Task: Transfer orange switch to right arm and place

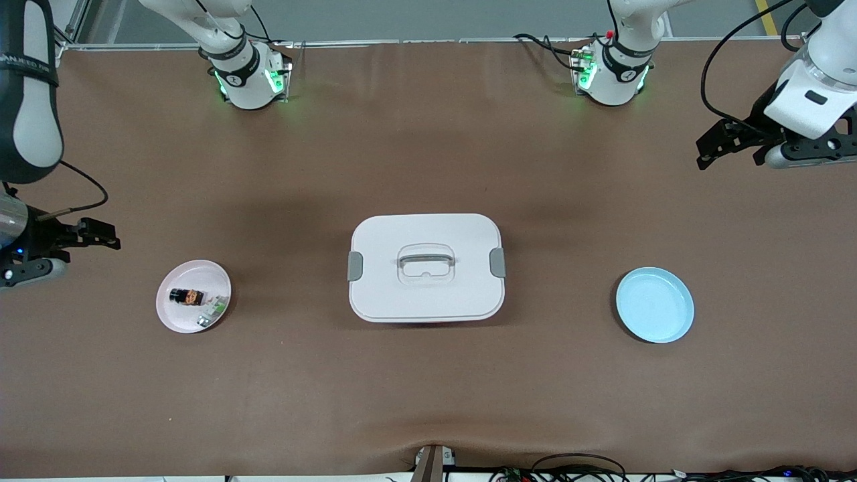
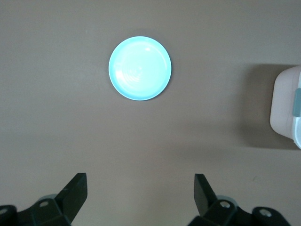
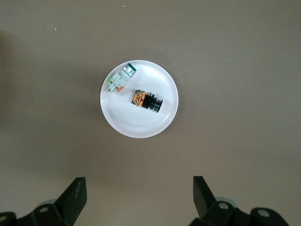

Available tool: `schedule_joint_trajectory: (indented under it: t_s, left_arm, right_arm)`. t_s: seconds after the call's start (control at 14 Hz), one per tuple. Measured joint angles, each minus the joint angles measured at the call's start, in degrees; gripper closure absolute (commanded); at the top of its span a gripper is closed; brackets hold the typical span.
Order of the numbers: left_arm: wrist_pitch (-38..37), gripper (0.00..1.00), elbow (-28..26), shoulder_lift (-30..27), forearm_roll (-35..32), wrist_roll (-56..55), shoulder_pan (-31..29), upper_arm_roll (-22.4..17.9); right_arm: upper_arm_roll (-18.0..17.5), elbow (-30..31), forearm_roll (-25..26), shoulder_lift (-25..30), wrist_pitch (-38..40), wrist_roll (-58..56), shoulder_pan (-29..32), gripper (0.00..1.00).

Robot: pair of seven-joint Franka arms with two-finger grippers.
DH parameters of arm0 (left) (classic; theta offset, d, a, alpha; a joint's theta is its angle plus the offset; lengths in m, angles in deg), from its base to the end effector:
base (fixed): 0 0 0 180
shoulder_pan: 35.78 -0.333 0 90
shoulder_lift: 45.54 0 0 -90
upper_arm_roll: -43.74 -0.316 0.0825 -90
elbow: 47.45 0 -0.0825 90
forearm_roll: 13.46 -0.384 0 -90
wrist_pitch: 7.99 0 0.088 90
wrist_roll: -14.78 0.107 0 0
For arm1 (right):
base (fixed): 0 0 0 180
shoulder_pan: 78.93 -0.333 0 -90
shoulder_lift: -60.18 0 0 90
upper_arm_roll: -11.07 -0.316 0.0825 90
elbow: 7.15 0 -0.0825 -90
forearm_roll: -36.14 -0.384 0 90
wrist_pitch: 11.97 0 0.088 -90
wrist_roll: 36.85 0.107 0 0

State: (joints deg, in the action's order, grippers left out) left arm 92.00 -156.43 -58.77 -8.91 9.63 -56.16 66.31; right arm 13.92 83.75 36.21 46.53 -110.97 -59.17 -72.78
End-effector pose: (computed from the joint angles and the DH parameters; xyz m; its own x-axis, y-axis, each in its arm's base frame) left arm 0.4975 -0.0444 0.5930 0.9959 0.0699 0.0579 0.0702 -0.9975 -0.0039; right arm 0.6171 -0.0951 0.4891 0.9683 0.2315 -0.0941 0.2302 -0.9728 -0.0247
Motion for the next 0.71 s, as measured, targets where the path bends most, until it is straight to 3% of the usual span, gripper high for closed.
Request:
schedule_joint_trajectory:
  t_s: [0.28,0.5,0.71]
  left_arm:
    - [0.03,0.0,0.33,0.08,0.17,0.34,-0.2,-0.15]
    - [0.04,0.0,0.37,0.11,0.21,0.34,-0.2,-0.15]
    - [0.27,0.0,0.38,0.15,0.23,0.34,-0.2,-0.15]
  right_arm:
    - [0.51,-6.12,-3.34,0.02,7.59,2.99,1.15,0.0]
    - [0.57,-8.49,-7.99,0.03,8.67,7.3,3.75,0.0]
    - [-0.1,-9.74,-8.28,0.03,9.47,14.51,3.18,0.0]
